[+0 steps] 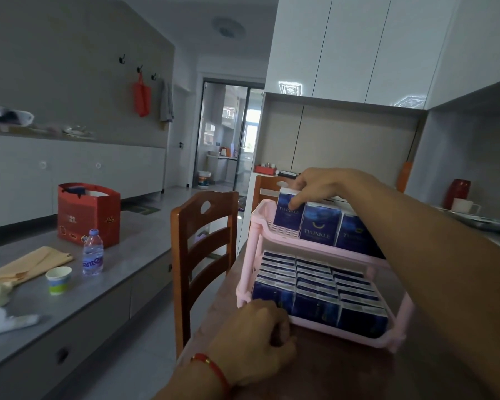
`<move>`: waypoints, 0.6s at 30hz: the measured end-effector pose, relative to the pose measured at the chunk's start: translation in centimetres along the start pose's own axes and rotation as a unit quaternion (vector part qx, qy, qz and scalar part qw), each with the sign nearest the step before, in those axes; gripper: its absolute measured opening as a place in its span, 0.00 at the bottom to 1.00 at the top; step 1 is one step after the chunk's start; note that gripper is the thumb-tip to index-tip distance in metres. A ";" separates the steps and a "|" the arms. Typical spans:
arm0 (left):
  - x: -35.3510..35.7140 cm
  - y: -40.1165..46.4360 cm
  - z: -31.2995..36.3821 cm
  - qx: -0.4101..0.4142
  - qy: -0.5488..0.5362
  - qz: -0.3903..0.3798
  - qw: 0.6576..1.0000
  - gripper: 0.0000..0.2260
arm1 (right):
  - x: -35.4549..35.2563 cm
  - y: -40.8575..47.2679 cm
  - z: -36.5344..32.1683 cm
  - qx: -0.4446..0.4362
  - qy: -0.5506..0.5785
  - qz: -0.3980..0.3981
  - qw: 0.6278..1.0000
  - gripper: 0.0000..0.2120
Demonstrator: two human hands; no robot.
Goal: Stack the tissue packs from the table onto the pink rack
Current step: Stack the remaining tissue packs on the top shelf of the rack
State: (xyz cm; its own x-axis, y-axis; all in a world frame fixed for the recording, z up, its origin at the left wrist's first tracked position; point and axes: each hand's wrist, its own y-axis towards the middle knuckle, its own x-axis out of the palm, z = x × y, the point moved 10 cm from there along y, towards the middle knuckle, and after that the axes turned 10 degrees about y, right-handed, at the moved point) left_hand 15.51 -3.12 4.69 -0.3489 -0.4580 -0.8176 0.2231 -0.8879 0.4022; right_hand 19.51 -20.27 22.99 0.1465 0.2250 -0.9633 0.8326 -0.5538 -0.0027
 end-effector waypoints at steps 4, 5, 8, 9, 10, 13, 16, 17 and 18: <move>0.1 0.1 0.0 0.004 -0.002 -0.007 1.000 0.09 | -0.5 0.1 -0.2 -0.009 0.016 0.026 0.999 0.16; 0.1 0.1 0.0 0.003 -0.002 -0.008 1.000 0.09 | -0.6 0.2 -0.3 -0.011 0.017 0.033 0.999 0.16; 0.0 0.0 -0.1 0.002 0.000 -0.009 1.000 0.09 | -0.3 0.4 -0.1 -0.002 0.011 0.025 1.000 0.18; 0.0 0.0 -0.1 0.002 0.001 -0.009 1.000 0.09 | -0.3 0.4 0.1 0.002 0.011 0.020 1.000 0.19; 0.0 0.0 0.0 0.002 0.002 -0.008 1.000 0.09 | -0.2 0.4 0.1 0.005 0.013 0.016 1.000 0.19; -0.4 -0.2 0.1 0.005 0.005 0.004 1.000 0.09 | -0.4 0.2 0.3 -0.001 0.043 0.020 0.999 0.17; -0.4 -0.2 -0.1 0.001 0.004 0.000 1.000 0.09 | -1.9 -0.7 0.4 -0.035 0.099 0.066 0.992 0.14; -0.3 -0.2 -0.2 -0.001 0.004 -0.002 1.000 0.09 | -2.7 -1.3 0.5 -0.048 0.118 0.092 0.988 0.14; -0.3 -0.2 -0.2 -0.003 0.003 -0.005 1.000 0.09 | -3.6 -2.3 0.8 -0.062 0.136 0.121 0.981 0.13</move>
State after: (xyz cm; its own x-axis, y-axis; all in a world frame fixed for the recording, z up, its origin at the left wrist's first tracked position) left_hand 15.77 -2.83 4.76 -0.3447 -0.4497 -0.8240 0.2257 -0.8917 0.3923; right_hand 16.63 -20.47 26.25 0.4710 0.3145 -0.8242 0.8119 -0.5199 0.2656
